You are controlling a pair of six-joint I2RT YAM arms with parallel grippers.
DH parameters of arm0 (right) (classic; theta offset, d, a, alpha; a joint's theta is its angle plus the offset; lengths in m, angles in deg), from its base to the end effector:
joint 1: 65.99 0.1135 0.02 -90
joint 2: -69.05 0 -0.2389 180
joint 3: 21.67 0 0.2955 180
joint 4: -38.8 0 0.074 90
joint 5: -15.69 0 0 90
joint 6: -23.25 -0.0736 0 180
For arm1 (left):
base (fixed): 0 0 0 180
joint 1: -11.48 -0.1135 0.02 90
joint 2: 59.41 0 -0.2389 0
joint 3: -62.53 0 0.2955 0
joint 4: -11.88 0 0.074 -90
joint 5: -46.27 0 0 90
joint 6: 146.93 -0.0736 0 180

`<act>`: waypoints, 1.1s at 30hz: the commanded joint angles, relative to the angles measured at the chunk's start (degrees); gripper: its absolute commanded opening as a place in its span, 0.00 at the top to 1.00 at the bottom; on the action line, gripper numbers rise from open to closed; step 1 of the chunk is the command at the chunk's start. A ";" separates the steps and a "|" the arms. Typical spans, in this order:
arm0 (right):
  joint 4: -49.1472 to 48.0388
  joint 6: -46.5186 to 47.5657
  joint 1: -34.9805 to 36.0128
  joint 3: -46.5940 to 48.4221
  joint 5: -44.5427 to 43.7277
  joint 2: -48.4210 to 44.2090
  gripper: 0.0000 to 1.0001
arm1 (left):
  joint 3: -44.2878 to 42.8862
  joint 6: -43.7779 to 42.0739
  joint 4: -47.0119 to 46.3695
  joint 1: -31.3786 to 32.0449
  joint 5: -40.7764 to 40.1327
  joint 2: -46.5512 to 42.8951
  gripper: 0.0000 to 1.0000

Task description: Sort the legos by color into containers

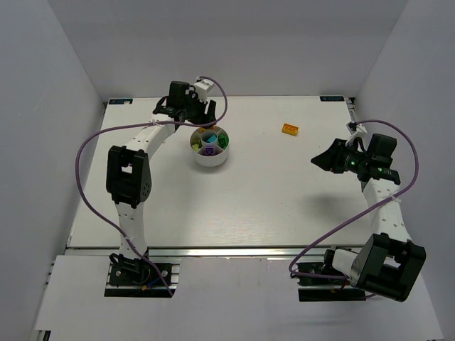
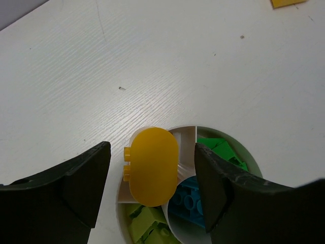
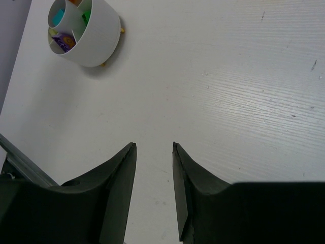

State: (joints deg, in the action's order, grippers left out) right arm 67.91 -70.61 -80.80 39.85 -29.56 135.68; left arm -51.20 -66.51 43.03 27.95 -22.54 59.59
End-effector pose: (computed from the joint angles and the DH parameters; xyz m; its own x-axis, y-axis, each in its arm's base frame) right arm 0.3265 -0.0327 0.2355 -0.5681 0.1997 -0.7984 -0.3438 0.8238 0.4507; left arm 0.5149 -0.1800 0.2106 -0.4710 0.3011 -0.8292 0.6304 0.7723 -0.0777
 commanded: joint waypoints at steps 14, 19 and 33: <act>-2.09 0.96 0.39 -0.14 0.25 -0.19 0.60 | -2.49 -0.52 2.79 -0.03 3.42 -1.84 0.25; -2.01 0.96 0.31 -0.14 0.34 -0.10 0.60 | -1.78 -0.79 2.18 -0.03 1.66 -1.58 0.26; -2.01 0.78 0.31 -0.05 0.51 -0.01 0.60 | -0.99 -1.58 2.36 0.49 -0.10 -0.44 0.30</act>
State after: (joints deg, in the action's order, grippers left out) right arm 67.91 -70.61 -80.58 39.85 -29.56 135.70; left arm -52.05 -67.25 45.70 28.15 -21.89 60.31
